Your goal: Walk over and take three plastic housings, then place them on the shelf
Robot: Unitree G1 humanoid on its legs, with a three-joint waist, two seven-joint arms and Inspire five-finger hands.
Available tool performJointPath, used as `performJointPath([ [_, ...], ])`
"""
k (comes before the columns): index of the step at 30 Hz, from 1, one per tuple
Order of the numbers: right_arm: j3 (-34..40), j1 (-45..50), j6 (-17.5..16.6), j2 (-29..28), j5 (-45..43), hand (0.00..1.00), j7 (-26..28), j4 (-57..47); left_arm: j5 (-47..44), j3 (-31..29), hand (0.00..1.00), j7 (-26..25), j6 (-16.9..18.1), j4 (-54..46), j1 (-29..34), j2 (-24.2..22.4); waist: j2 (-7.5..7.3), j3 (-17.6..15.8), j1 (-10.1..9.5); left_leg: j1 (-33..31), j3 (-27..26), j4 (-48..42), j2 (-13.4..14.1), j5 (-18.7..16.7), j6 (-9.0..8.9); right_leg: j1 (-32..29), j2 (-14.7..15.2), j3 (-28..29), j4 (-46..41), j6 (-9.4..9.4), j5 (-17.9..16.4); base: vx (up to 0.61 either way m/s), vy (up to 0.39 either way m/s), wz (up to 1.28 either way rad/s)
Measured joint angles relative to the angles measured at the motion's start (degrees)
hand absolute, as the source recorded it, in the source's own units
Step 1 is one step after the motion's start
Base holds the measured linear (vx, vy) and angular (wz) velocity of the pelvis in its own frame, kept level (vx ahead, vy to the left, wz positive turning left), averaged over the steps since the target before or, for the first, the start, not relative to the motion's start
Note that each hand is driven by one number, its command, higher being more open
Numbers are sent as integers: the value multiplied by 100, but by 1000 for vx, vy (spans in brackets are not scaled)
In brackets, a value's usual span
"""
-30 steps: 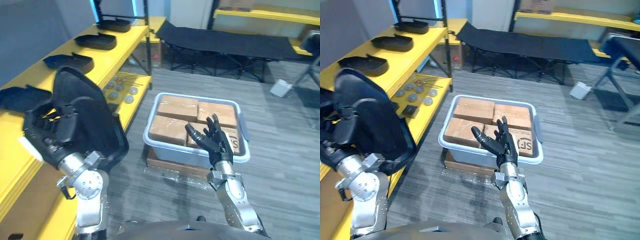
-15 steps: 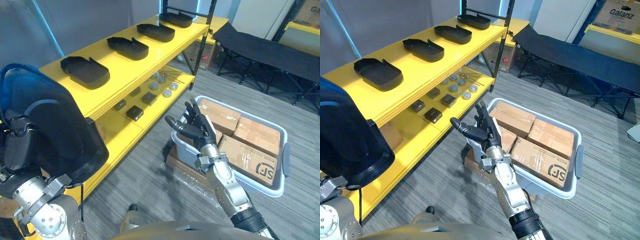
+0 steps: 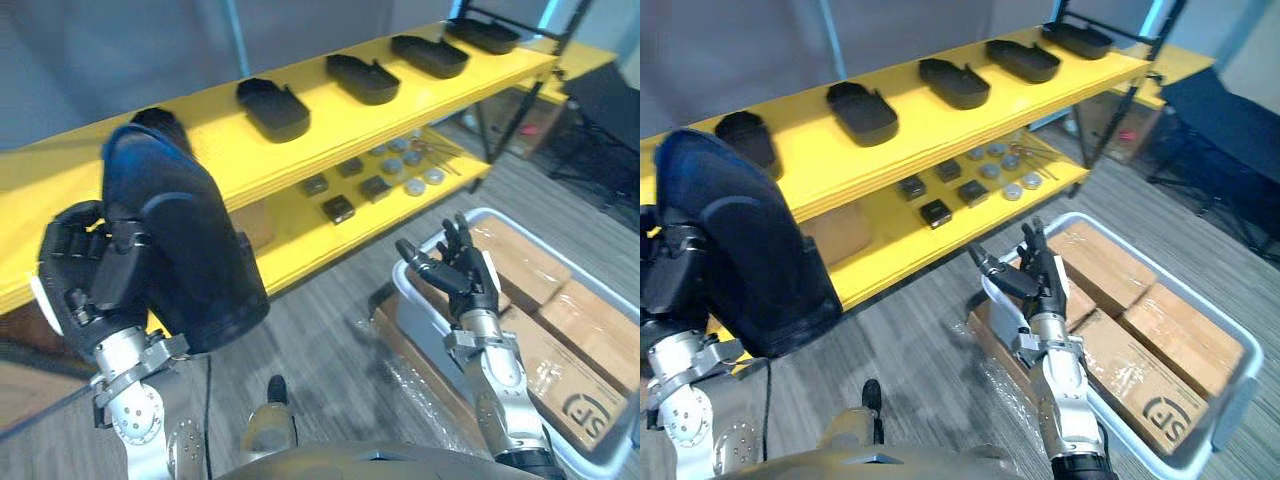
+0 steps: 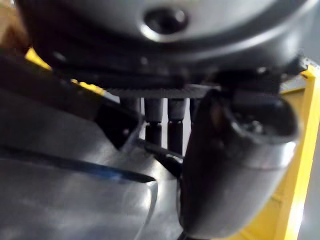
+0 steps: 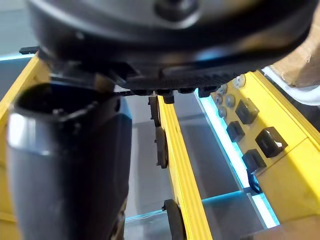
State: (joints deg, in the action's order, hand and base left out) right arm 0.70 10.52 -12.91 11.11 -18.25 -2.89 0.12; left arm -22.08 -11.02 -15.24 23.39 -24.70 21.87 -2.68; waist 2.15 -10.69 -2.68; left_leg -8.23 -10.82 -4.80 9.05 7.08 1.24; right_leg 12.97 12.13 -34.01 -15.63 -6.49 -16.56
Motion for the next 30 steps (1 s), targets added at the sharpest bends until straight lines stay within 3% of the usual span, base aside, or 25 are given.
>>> performJointPath([
  [4, -110, -141, -403, -97, 264, 100, -382, -18, -26, -75, 0, -101, 3, -2, 124, 18, 20, -11, -125, -148, -136, -373, -28, -10, -39, -181, 183, 162, -446, -52, -224, -15, 7, 3],
  [6, -161, -336, -438, -158, 426, 100, -529, -26, -18, -61, 0, -131, 3, -5, 118, 54, -37, -50, -171, -228, -211, -804, -49, -152, -219, -199, 346, 268, -680, -151, -292, 68, 52, -13],
  [9, -326, -645, -539, -307, 436, 100, -723, -39, -1, -47, 0, -99, 2, -17, 55, 108, -115, -111, -175, -484, -241, -1684, -84, -676, -271, -161, 584, 325, -922, -313, -423, 94, 101, -4],
  [13, -369, -704, -482, -615, 618, 100, -990, -89, 29, -64, 0, -36, -7, -64, -197, 156, -361, -169, -193, -488, -318, -2014, -479, -1229, -164, 117, 981, 273, -873, -401, -463, 173, 169, 15],
  [15, -343, -669, -449, -648, 623, 100, -1048, -86, 230, -65, 0, 14, -66, -76, -419, 173, -375, -173, -141, -479, -246, -1970, -653, -1303, -92, -251, 1198, 668, -1644, -5, -125, 188, 169, 39],
  [16, -324, -662, -381, -658, 615, 100, -1032, -78, 404, -67, 0, 55, -105, -80, -563, 233, -385, -178, -127, -378, -206, -1828, -720, -1317, -57, -636, 1317, 986, -2298, 402, 321, 162, 160, 32],
  [17, -321, -663, -369, -672, 615, 100, -997, -78, 489, -70, 0, 60, -115, -81, -611, 296, -402, -187, -125, -268, -188, -1699, -764, -1314, -40, -783, 1362, 1130, -2562, 508, 633, 233, 188, 26],
  [18, -321, -665, -370, -706, 610, 100, -889, -79, 582, -72, 0, 73, -118, -86, -636, 444, -428, -177, -44, 10, -80, -1350, -856, -1276, 22, -1035, 1371, 1492, -2959, 510, 1406, 257, 177, 21],
  [19, -320, -665, -381, -720, 610, 100, -775, -83, 650, -73, 0, 71, -118, -103, -648, 547, -442, -156, 15, 198, -4, -1080, -855, -1210, 105, -1231, 1302, 1723, -3229, 379, 1424, 324, 140, 30],
  [20, -294, -671, -430, -722, 609, 100, -632, -108, 695, -54, 0, 40, -118, -105, -744, 652, -442, -153, 75, 356, 98, -846, -835, -1144, 206, -1518, 1026, 1897, -3356, 326, 832, 310, 99, 43],
  [21, -251, -669, -457, -725, 602, 100, -526, -193, 692, -64, 0, -6, -122, -99, -870, 663, -439, -156, 163, 497, 209, -646, -824, -1100, 219, -1723, 727, 1881, -3189, 367, 458, 251, 70, 40],
  [25, 82, -631, -586, -725, 545, 100, -252, -609, 680, -46, 0, -57, -122, -89, -1088, 661, -385, -155, 339, 779, 469, -319, -792, -1027, 136, -2166, -144, 2095, -1485, 478, 245, 249, -2, 46],
  [27, 265, -563, -735, -713, 369, 100, -211, -870, 667, -17, 0, -26, -121, -15, -1198, 661, -355, -164, 473, 767, 795, -306, -784, -1059, 77, -2249, -482, 2615, -527, 390, 378, 233, -108, 92],
  [28, 386, -440, -819, -711, 306, 100, -201, -1086, 667, 52, 0, -25, -121, 48, -1251, 665, -402, -133, 499, 750, 1020, -340, -847, -1140, -55, -2178, -620, 3016, 85, 428, 850, 211, -182, 112],
  [29, 436, -323, -945, -681, 133, 100, -143, -1242, 673, 137, 0, -24, -97, 90, -1251, 652, -511, -69, 572, 705, 1280, -385, -998, -1249, -190, -2086, -521, 3181, 260, 245, 1526, 205, -207, 112],
  [30, 452, -325, -965, -611, 79, 100, -138, -1252, 661, 223, 0, -31, -112, 127, -1221, 574, -383, -37, 574, 685, 1388, -414, -924, -1269, -221, -2000, -561, 3015, 326, 260, 1543, 203, -216, 100],
])
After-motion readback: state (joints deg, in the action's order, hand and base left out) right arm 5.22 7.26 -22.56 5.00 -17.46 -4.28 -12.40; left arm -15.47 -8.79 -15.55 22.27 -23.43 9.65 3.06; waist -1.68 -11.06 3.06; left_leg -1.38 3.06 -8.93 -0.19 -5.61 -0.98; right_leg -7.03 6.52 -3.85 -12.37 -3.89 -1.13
